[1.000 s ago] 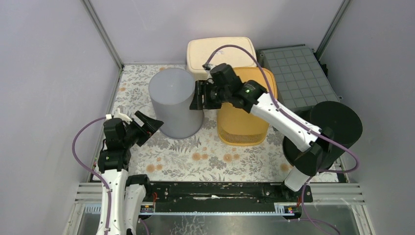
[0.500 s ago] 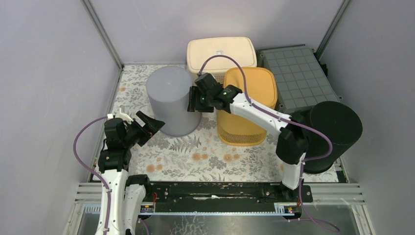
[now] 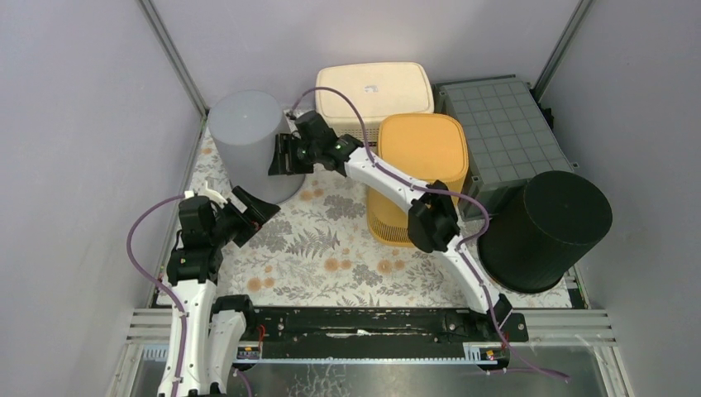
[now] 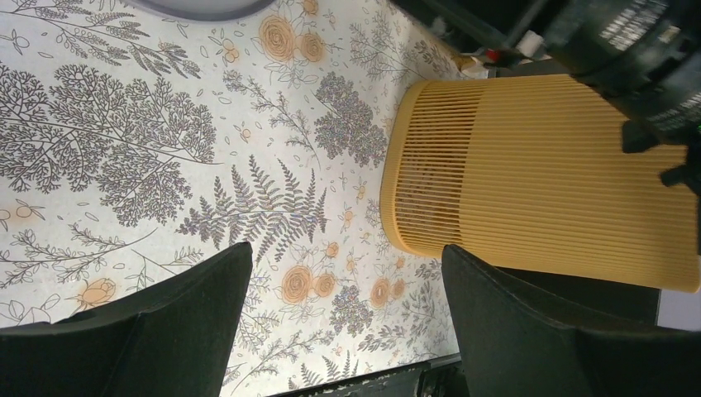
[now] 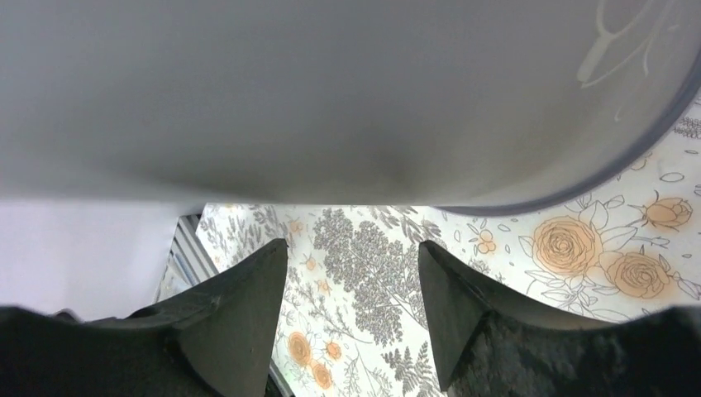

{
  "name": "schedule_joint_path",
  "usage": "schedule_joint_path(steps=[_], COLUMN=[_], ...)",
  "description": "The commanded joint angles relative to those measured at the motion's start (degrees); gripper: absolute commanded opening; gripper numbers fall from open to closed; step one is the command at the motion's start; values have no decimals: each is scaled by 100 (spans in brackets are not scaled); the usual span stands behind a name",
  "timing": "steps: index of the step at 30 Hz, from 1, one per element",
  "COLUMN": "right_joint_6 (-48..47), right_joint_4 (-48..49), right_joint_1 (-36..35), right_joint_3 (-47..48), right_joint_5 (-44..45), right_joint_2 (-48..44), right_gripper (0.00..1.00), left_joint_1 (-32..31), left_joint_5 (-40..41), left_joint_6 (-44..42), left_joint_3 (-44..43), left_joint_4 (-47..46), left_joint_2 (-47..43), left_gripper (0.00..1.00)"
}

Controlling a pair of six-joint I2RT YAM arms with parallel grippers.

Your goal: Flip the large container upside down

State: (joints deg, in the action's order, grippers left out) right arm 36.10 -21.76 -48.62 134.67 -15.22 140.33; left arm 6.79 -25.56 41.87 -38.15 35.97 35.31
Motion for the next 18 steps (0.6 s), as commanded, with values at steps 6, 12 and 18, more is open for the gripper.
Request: schedule_joint_path(steps=[6,12,18], right_joint_6=[-1069,-1367,-934], right_joint_4=[-5,-1151,-2002], right_joint_1=[83,143,940], right_joint_3=[-1821,-2639,-3463], right_joint_5=[-166,1380,2327], right_joint_2=[-3265,-5366,-6936], right_gripper=[70,73,77], left_joint_1=[-21,-21,-24], left_joint_5=[-2,-20,-75], left_joint_6=[27,91,16], left_joint_3=[69,168,64], left_joint_4=[-318,-552,-991], left_joint_2=[-55,67,691], left_gripper=[91,91,91])
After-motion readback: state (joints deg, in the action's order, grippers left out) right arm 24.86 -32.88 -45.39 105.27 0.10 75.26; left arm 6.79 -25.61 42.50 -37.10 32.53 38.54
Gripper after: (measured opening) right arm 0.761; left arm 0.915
